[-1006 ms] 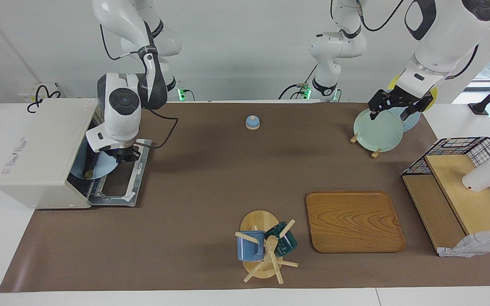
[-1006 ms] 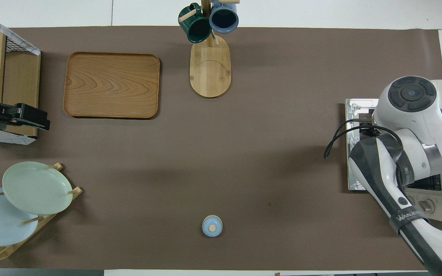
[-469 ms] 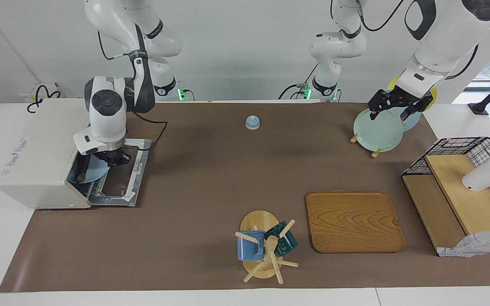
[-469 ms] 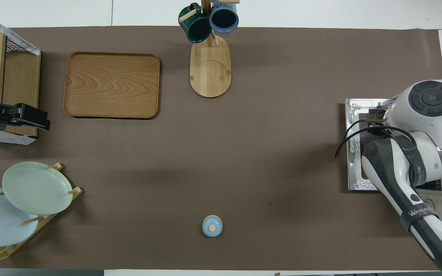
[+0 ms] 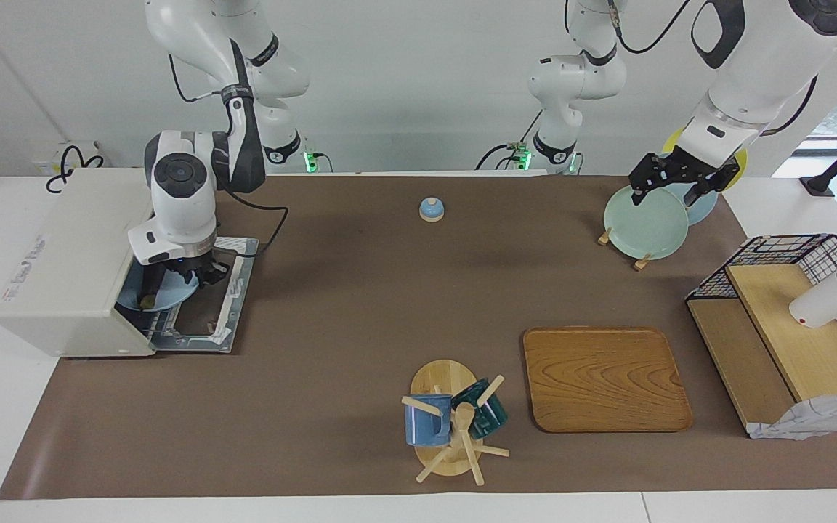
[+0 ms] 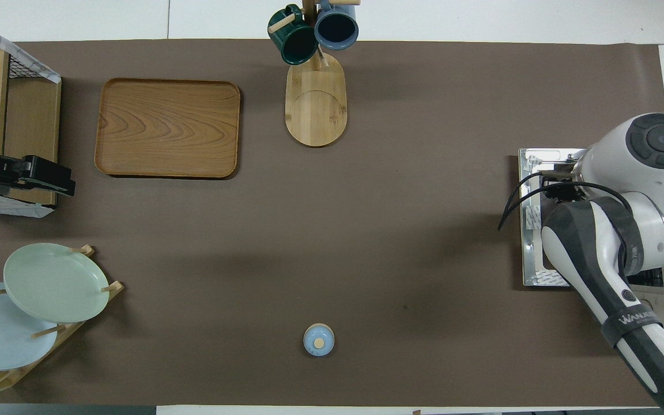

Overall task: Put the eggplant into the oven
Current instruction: 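Lower the eggplant onto the oven rack and open the right gripper, then withdraw the right gripper out of the oven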

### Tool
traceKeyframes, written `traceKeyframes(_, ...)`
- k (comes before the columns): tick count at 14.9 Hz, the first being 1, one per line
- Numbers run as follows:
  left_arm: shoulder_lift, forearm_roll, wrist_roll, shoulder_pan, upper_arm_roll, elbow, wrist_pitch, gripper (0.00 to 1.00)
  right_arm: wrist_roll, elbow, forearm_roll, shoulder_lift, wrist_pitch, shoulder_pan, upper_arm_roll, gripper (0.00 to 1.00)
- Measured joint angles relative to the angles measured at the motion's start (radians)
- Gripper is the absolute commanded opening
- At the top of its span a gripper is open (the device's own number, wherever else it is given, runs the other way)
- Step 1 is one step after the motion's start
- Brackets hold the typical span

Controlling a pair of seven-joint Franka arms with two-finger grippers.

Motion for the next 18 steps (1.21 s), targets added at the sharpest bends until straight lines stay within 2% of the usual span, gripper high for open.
traceKeyframes(2, 0.0, 0.0, 0.0, 0.0, 0.0, 0.0, 0.0, 1.0, -0.006, 0.048, 0.065, -0.001, -0.017, 0.014, 0.003, 0.09)
traceKeyframes(4, 0.0, 0.0, 0.0, 0.0, 0.0, 0.0, 0.0, 1.0, -0.007, 0.054, 0.103, 0.0, 0.026, 0.035, 0.005, 0.03)
traceKeyframes(7, 0.0, 0.0, 0.0, 0.0, 0.0, 0.0, 0.0, 1.0, 0.069, 0.002, 0.116, 0.023, 0.139, 0.114, 0.007, 0.0)
traceKeyframes(10, 0.0, 0.0, 0.0, 0.0, 0.0, 0.0, 0.0, 1.0, 0.178, -0.051, 0.115, 0.073, 0.194, 0.169, 0.008, 0.0)
traceKeyframes(13, 0.0, 0.0, 0.0, 0.0, 0.0, 0.0, 0.0, 1.0, 0.204, -0.066, 0.106, 0.1, 0.196, 0.163, 0.003, 0.0)
traceKeyframes(18, 0.0, 0.0, 0.0, 0.0, 0.0, 0.0, 0.0, 1.0, 0.204, -0.117, 0.041, 0.1, 0.196, 0.126, -0.005, 0.0)
